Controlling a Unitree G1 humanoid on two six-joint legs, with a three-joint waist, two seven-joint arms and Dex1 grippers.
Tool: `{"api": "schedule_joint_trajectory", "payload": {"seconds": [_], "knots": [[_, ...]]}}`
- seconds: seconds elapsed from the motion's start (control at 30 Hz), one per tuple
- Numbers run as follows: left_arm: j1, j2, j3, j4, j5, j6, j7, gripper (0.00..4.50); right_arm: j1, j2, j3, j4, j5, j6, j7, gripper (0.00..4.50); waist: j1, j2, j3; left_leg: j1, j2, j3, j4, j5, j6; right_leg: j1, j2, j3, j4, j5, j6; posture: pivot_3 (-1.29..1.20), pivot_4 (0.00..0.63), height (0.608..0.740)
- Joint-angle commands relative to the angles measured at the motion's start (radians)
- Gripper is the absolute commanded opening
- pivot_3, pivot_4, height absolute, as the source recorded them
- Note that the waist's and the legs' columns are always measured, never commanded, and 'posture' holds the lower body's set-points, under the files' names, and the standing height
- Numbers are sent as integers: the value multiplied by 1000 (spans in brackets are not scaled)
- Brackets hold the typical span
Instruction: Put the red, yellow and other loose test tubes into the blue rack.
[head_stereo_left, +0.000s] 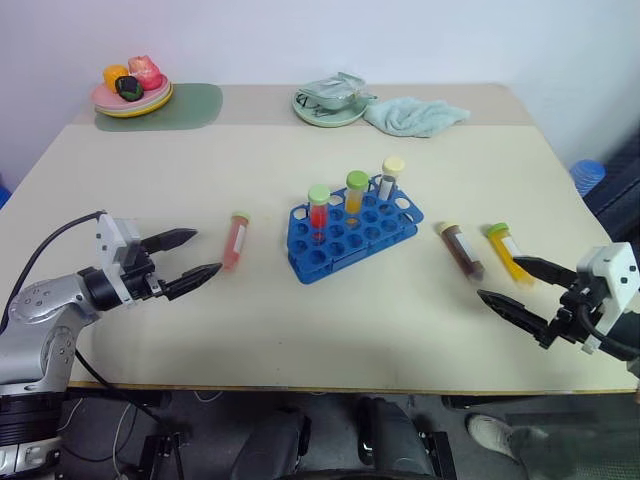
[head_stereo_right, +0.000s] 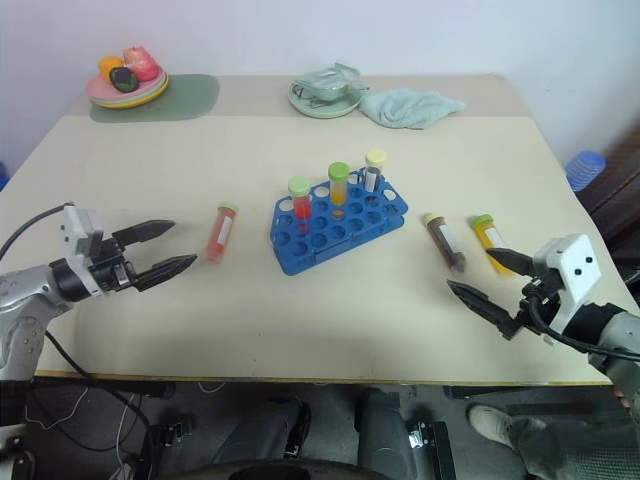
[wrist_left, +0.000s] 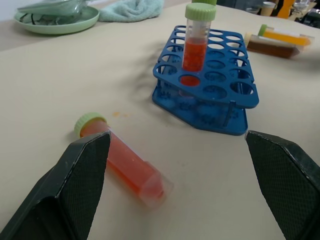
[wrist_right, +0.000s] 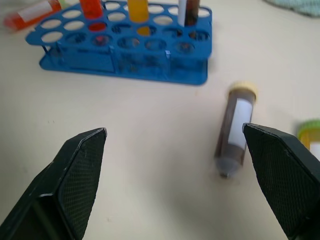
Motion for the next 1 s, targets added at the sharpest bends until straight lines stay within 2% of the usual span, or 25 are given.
{"api": "schedule_joint_trajectory", "payload": {"seconds": [0.03, 0.3, 0.53, 0.7, 0.83, 1.0], "knots": [[-1, 15, 26, -36, -11, 0, -7, 4403, 9, 7, -34, 15, -13, -47, 24, 4500, 0, 1, 0, 0, 0, 0, 0, 0, 0, 0, 0, 0, 0, 0, 0, 0, 150, 740], [-26, -7, 6, -77, -36, 31, -4, 4403, -1, 15, -21, 15, -34, -72, 1, 4500, 0, 1, 0, 0, 0, 0, 0, 0, 0, 0, 0, 0, 0, 0, 0, 0, 150, 740], [-40, -5, -28, -137, -81, 60, -76, 4403, -106, -55, 17, 4, -40, 57, -93, 4500, -1, 2, 1, 0, 0, 1, 0, 0, 0, 0, 0, 1, 0, 0, 0, 0, 150, 740], [-74, -4, -67, -150, -68, 52, -116, 4403, -260, -144, 93, 66, -59, 209, -171, 4500, 0, 2, 1, 0, 0, 1, 0, 0, 0, 0, 0, 1, 0, 0, 0, 0, 150, 740], [-122, -22, -115, -187, -78, 68, -122, 4403, -537, -239, 258, 310, -103, 331, -157, 4500, -3, 4, 3, -1, 0, 4, 1, 0, 1, -1, -1, 2, -1, 0, -1, 0, 150, 740], [-146, -30, -135, -190, -68, 65, -116, 4403, -813, -233, 399, 442, -86, 513, -141, 4500, -4, 6, 4, -1, 1, 5, -1, 0, 1, -3, 0, 2, -1, 1, 0, 0, 150, 740]]}}
